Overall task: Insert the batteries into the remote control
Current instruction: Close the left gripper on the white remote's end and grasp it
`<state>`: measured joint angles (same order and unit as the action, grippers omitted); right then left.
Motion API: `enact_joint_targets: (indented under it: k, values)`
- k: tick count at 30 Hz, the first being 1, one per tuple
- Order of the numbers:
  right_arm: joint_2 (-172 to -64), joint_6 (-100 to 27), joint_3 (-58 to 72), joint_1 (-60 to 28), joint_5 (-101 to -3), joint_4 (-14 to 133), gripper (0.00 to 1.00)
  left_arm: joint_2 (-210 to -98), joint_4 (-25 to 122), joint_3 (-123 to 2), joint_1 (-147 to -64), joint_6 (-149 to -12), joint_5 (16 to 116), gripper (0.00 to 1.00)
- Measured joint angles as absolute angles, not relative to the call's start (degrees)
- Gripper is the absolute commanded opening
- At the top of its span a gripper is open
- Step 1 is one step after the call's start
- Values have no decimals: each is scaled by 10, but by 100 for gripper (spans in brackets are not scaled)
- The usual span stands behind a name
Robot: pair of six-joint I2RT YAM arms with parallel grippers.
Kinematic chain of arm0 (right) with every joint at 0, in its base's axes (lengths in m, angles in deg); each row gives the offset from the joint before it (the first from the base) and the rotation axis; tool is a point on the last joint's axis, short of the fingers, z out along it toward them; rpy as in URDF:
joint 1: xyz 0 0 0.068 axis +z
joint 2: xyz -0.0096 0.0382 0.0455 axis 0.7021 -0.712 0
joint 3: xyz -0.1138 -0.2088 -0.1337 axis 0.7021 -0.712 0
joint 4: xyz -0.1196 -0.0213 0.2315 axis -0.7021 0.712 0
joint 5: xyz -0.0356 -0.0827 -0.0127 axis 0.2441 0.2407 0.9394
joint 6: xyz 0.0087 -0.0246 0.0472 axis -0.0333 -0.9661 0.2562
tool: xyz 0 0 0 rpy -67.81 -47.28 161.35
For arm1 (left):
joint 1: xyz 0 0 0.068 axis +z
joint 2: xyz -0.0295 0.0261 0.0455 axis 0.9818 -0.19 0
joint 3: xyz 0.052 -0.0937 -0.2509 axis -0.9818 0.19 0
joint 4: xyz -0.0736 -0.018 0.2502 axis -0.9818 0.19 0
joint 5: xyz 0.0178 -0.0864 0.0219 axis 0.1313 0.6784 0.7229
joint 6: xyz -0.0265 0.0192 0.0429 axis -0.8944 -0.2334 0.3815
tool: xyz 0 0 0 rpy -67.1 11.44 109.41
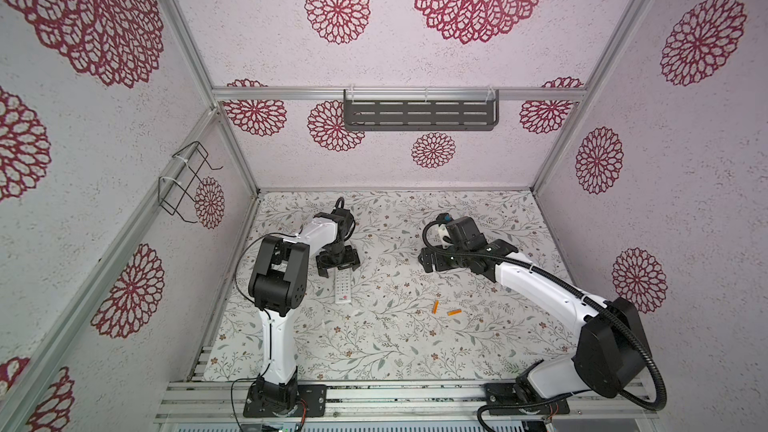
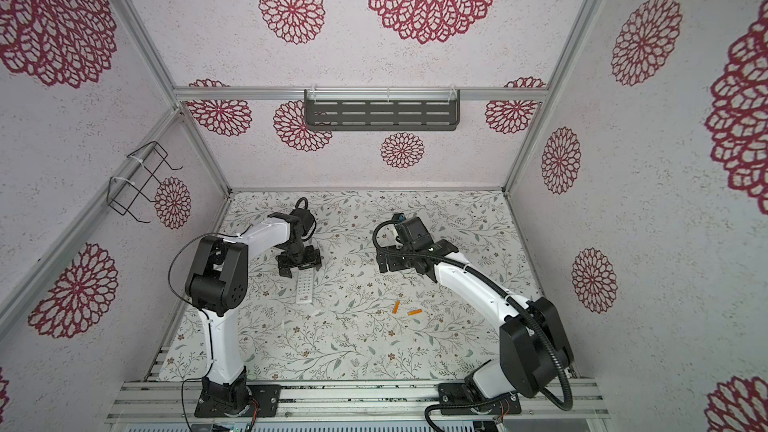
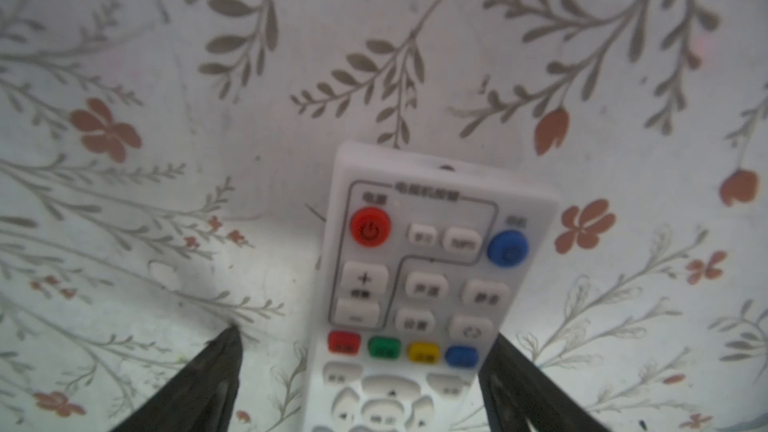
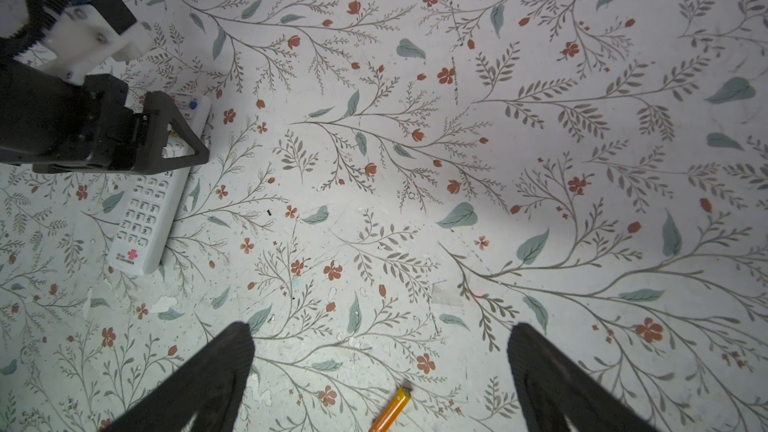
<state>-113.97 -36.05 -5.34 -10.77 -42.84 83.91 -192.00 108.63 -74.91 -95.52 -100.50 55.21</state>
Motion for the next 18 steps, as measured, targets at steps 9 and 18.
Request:
enact_joint_targets:
  k: [9,18]
  values:
    - [-1146,-360,-49,-106,-430,839,99,-1920,1087,-755,-958,-1001,529,43]
    - [-1151,-350,-47,-106,-449,833,99,-1885,1063,-731,-960,-998,555,30]
